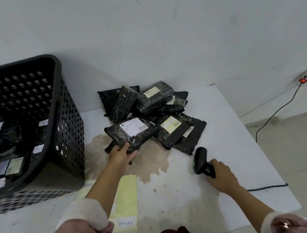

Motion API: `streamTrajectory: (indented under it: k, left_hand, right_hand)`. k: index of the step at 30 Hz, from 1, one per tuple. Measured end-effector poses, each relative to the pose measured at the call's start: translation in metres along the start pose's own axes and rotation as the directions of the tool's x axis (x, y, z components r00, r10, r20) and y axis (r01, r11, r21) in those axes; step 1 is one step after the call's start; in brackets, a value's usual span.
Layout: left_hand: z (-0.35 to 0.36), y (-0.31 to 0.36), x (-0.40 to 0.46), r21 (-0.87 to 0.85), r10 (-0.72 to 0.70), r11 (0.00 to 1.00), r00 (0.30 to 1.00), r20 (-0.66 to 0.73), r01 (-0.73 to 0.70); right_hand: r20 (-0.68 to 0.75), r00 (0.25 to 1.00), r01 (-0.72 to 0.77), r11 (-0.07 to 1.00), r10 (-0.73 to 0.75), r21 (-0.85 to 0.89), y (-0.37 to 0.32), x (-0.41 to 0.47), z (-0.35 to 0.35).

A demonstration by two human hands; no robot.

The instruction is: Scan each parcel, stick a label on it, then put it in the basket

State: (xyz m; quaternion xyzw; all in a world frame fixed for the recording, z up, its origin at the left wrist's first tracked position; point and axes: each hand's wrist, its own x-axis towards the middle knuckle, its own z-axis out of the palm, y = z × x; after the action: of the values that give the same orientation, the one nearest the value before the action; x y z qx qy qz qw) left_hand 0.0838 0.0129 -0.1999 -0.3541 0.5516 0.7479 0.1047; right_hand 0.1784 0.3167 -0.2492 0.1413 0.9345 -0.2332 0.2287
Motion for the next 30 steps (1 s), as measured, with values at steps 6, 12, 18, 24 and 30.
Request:
streamTrajectory:
  k: [6,12,18,24,30]
  left_hand:
    - [-0.021,-0.014,-0.018,-0.064,0.157,0.986,0.987,0.029,-0.155]
    - [-0.036,-0.016,-0.037,-0.061,0.285,0.957,0.957,0.055,-0.282]
    - [-0.040,-0.003,-0.046,-0.092,0.387,0.919,0.922,0.027,-0.383]
    - [-0.046,0.007,-0.049,-0.089,0.441,0.895,0.897,0.023,-0.437]
    - [-0.046,0.008,-0.049,-0.065,0.427,0.903,0.904,0.028,-0.424]
  right_hand:
    - [-0.035,0.992,0.123,0.929,-0.119,0.350,-0.052,0.010,-0.041]
    - [-0.062,0.956,0.254,0.707,-0.286,0.660,-0.125,-0.012,-0.083]
    - [-0.033,0.931,0.248,0.561,-0.364,0.790,-0.153,-0.037,-0.097]
    - [-0.048,0.939,0.238,0.545,-0.340,0.804,-0.145,-0.051,-0.097]
    - [-0.057,0.946,0.232,0.541,-0.320,0.808,-0.135,-0.056,-0.097]
